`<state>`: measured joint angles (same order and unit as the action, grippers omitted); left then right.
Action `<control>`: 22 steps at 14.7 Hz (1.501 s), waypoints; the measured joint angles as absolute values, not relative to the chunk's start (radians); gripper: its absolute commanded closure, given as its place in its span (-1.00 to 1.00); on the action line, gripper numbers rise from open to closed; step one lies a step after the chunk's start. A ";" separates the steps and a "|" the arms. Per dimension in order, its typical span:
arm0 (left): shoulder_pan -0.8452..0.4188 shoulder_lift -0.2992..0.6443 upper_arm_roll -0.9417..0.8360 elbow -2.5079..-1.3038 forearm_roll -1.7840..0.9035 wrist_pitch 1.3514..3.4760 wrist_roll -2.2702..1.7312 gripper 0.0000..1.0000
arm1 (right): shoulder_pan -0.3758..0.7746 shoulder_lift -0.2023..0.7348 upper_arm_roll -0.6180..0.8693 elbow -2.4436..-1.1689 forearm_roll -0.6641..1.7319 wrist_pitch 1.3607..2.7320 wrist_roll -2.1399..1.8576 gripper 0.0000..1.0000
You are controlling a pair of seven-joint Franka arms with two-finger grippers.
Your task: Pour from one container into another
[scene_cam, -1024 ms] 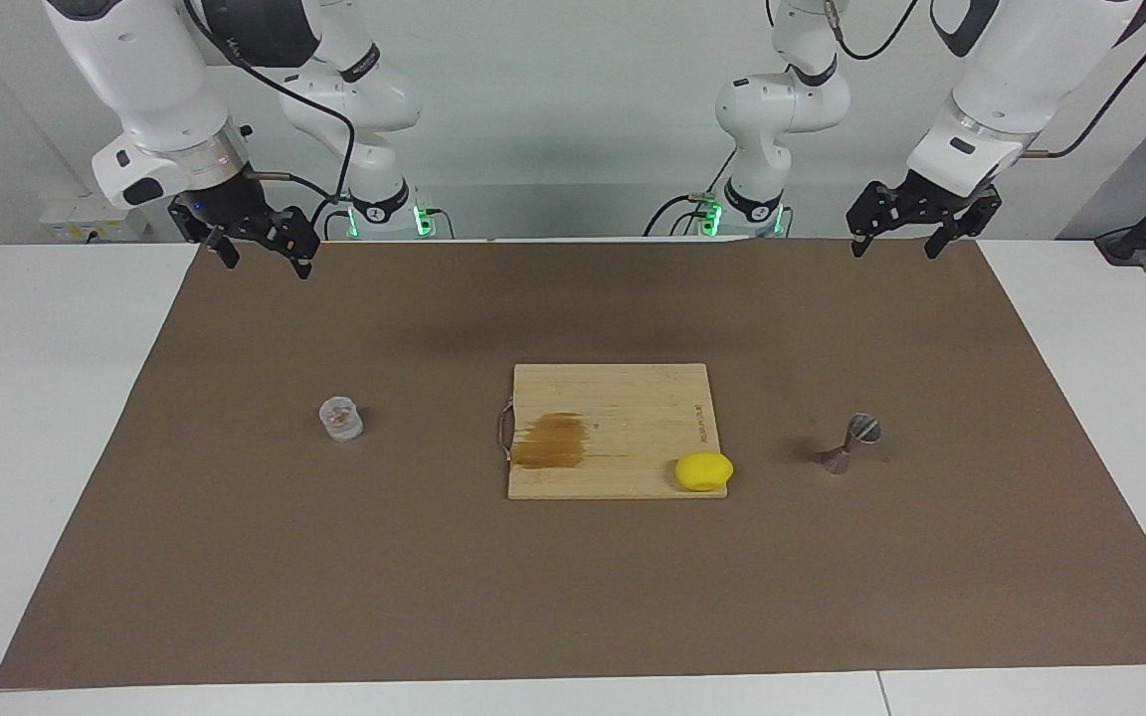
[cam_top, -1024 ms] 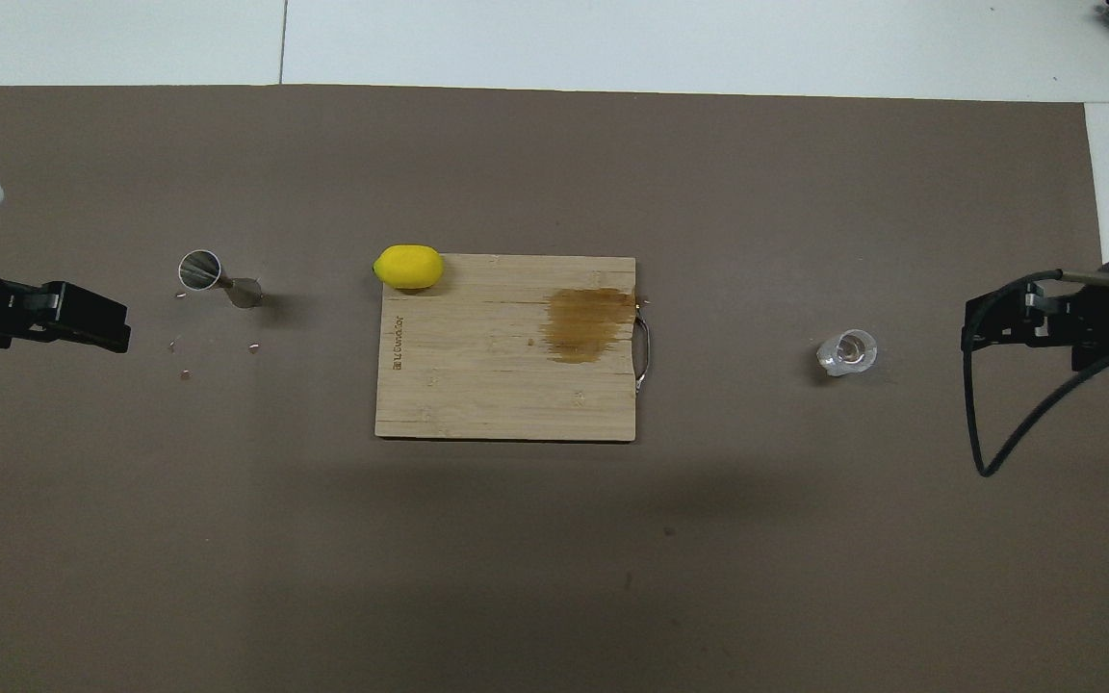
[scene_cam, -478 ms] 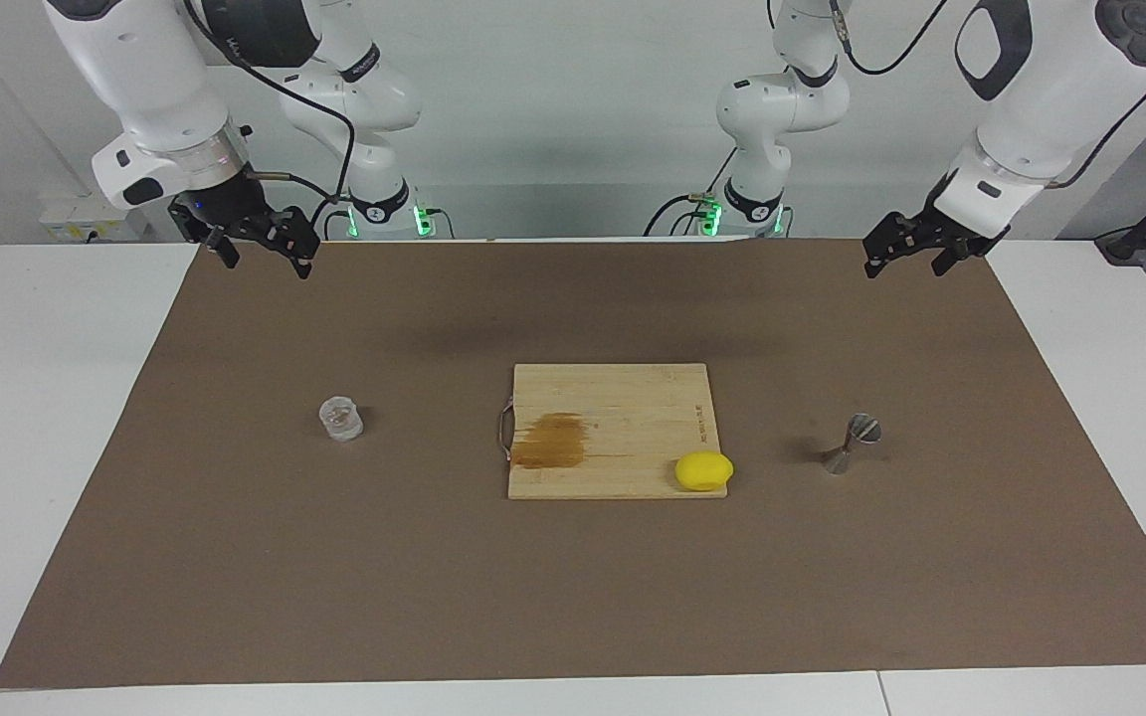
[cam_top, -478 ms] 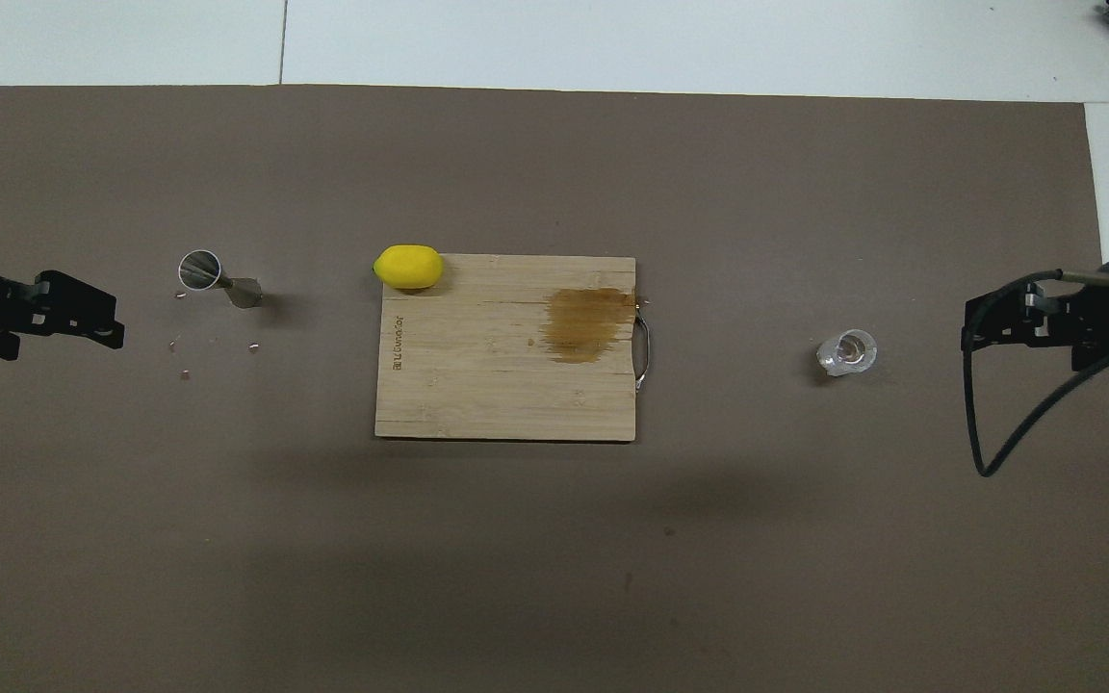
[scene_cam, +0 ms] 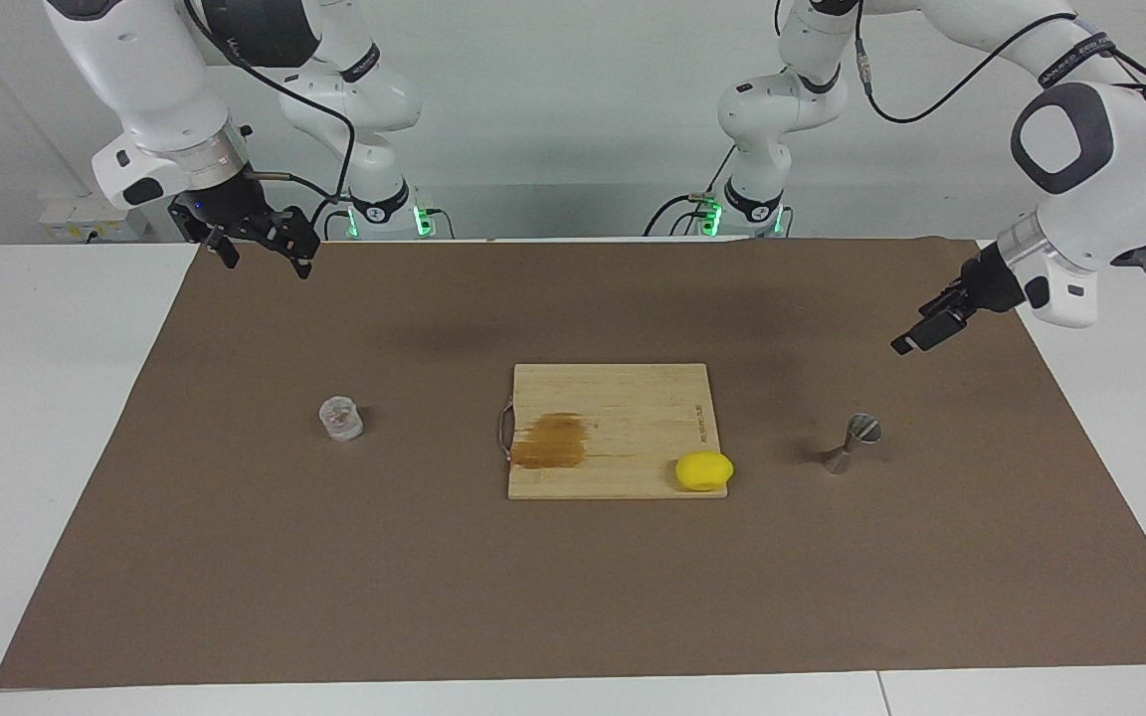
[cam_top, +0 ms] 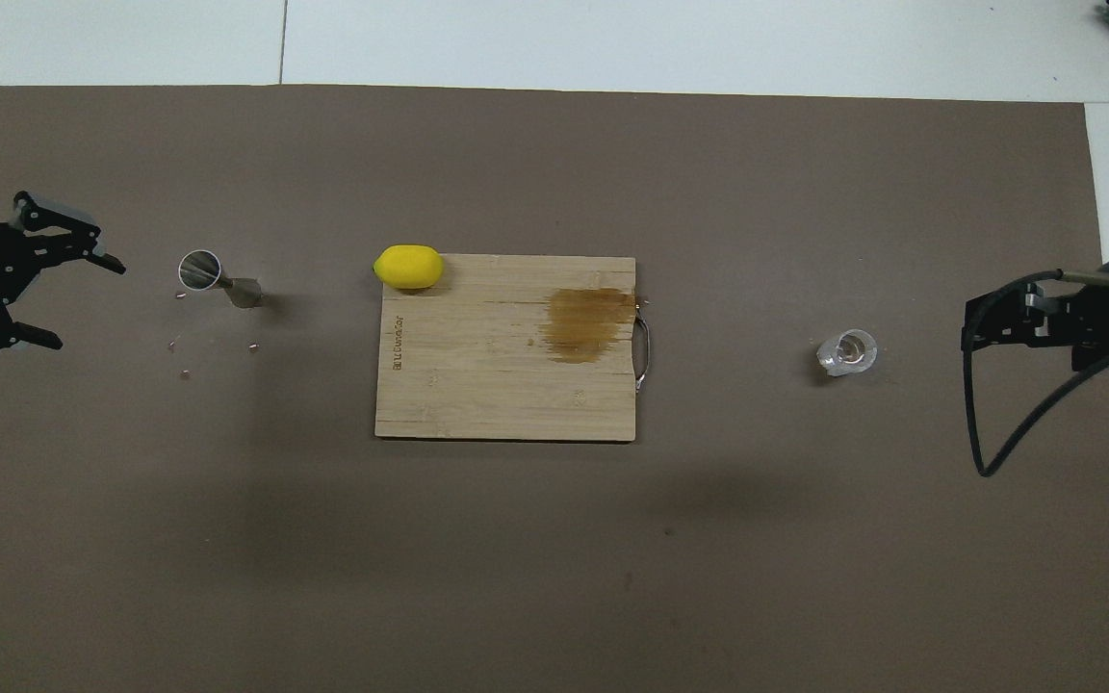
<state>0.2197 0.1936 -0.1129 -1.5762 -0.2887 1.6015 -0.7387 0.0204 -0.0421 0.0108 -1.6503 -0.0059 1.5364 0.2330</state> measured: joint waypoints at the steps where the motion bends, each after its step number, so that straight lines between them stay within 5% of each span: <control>1: 0.231 0.200 -0.112 -1.582 -0.329 1.623 -0.848 -1.00 | 0.020 -0.042 0.011 -1.650 -0.006 1.536 0.233 -0.99; 7: 0.301 0.206 -0.110 -1.699 -0.557 1.735 -1.143 -1.00 | 0.020 -0.042 0.011 -1.650 -0.006 1.536 0.233 -0.99; 22: 0.401 0.328 -0.115 -1.897 -1.028 1.911 -1.041 -1.00 | 0.020 -0.042 0.011 -1.650 -0.006 1.536 0.233 -0.99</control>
<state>0.4010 0.3275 -0.1154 -1.8966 -1.0284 1.9106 -1.0406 0.0204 -0.0421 0.0108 -1.6503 -0.0059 1.5364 0.2330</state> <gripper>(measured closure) 0.000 0.000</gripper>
